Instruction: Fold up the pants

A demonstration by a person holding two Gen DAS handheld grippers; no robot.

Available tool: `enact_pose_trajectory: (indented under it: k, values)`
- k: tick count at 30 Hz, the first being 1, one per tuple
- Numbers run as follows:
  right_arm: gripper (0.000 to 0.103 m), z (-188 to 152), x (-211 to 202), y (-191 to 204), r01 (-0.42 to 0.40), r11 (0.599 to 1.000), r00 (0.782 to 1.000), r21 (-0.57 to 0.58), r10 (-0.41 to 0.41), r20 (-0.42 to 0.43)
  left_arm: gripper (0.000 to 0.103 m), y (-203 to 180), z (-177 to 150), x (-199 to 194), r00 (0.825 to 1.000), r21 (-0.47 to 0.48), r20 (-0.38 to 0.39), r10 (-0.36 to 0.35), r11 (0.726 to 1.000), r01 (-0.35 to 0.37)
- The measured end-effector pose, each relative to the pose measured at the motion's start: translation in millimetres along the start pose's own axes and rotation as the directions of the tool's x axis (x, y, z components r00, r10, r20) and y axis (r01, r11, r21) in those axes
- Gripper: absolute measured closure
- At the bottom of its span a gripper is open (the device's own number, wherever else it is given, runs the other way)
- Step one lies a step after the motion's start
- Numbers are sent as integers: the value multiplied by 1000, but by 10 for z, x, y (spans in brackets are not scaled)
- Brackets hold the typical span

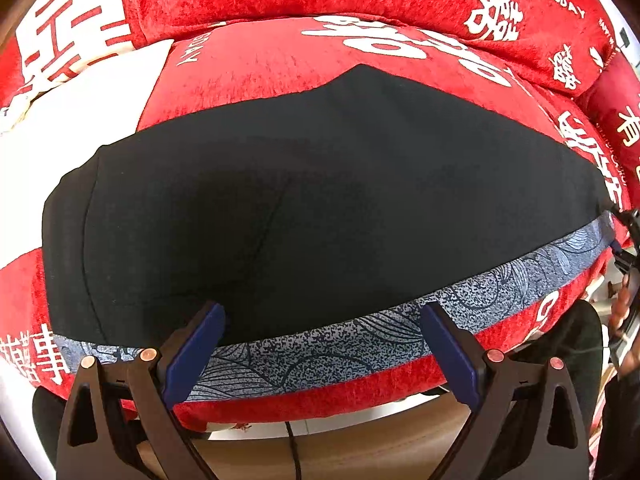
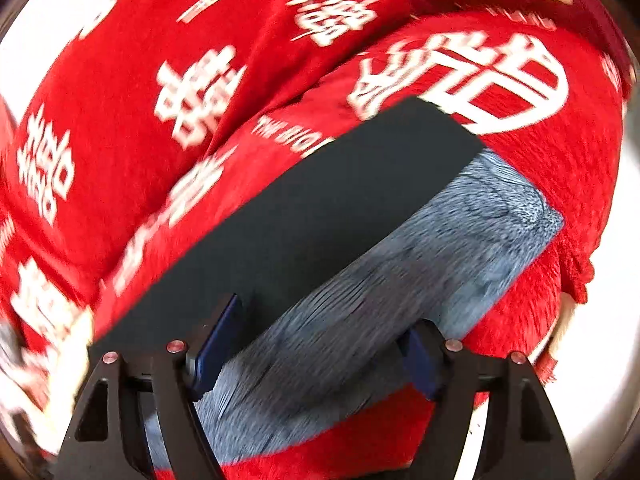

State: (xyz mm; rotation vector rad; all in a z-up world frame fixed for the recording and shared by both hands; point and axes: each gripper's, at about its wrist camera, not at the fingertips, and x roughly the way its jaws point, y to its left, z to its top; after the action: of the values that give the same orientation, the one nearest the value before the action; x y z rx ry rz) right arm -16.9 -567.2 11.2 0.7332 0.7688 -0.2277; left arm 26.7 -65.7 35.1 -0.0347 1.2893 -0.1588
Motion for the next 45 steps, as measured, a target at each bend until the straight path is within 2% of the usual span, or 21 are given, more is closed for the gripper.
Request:
enact_pose_trajectory:
  k: [2,3,4,6,8,11,14,16,17,18,20,22,23,25,28,30,33,35,37,42,45]
  values:
    - [25,81,-13,-116,-60,997,998,50,58,31,5,-61,21,21,1000,4,-5,16,1000,-16]
    - [35,138,0,-174,-72,995,997,71,70,29,5,-86,31,39,1000,8,-6,19,1000,-19]
    - [61,190,23,-211,-46,996,999,78,45,11,5,-125,49,46,1000,10,-6,22,1000,-22]
    - [93,243,39,-259,-48,996,999,82,49,-10,5,-235,84,40,1000,27,-2,18,999,-18]
    - [94,242,-90,-253,-67,995,998,73,66,7,5,-334,100,31,1000,48,3,19,999,-19]
    - [94,218,-466,-57,-60,998,993,-34,63,97,5,-448,103,32,1000,79,7,20,997,-20]
    - [94,180,-403,-135,1,1000,997,-27,1,74,5,-529,106,141,999,102,-17,47,994,-45]
    - [89,158,-134,-301,62,998,998,16,-62,-8,5,-554,109,201,998,106,-26,60,993,-57]
    - [88,138,-26,-414,52,997,998,53,-50,-46,5,-576,113,220,997,116,-27,73,991,-69]
    - [86,148,-75,-487,9,996,1000,89,-8,-11,5,-585,119,213,997,121,-26,75,990,-72]
    - [68,200,-184,-527,58,992,998,108,-56,-13,5,-579,128,153,998,115,-16,61,992,-59]
    - [33,240,-378,-553,193,974,979,121,-200,46,5,-544,157,107,999,92,-7,52,994,-51]
    - [29,249,-488,-562,253,959,961,128,-265,83,5,-529,185,92,999,74,0,51,996,-51]
    - [28,255,-653,-471,315,944,937,97,-325,128,5,-527,234,96,998,49,11,64,997,-64]
    - [27,104,-695,56,288,949,953,-131,-270,139,5,-628,286,124,998,33,21,64,997,-64]
    - [24,-137,-522,599,217,912,976,-347,-205,70,5,-784,315,165,997,52,23,74,996,-75]
    - [23,-567,-299,1108,70,847,989,-527,-128,-74,5,-988,294,239,993,115,33,110,987,-113]
    - [23,-775,-138,1261,25,817,981,-575,-131,-144,2,-951,267,336,988,130,24,153,979,-155]
    - [19,-927,61,1280,46,779,955,-625,-219,-202,0,-839,251,361,990,104,27,137,985,-139]
    - [17,-813,-18,1285,123,786,948,-605,-273,-162,0,-432,178,149,993,-31,35,109,994,-108]
    - [17,-1013,-39,1562,53,760,957,-648,-224,-184,0,-312,96,120,996,-75,33,83,994,-80]
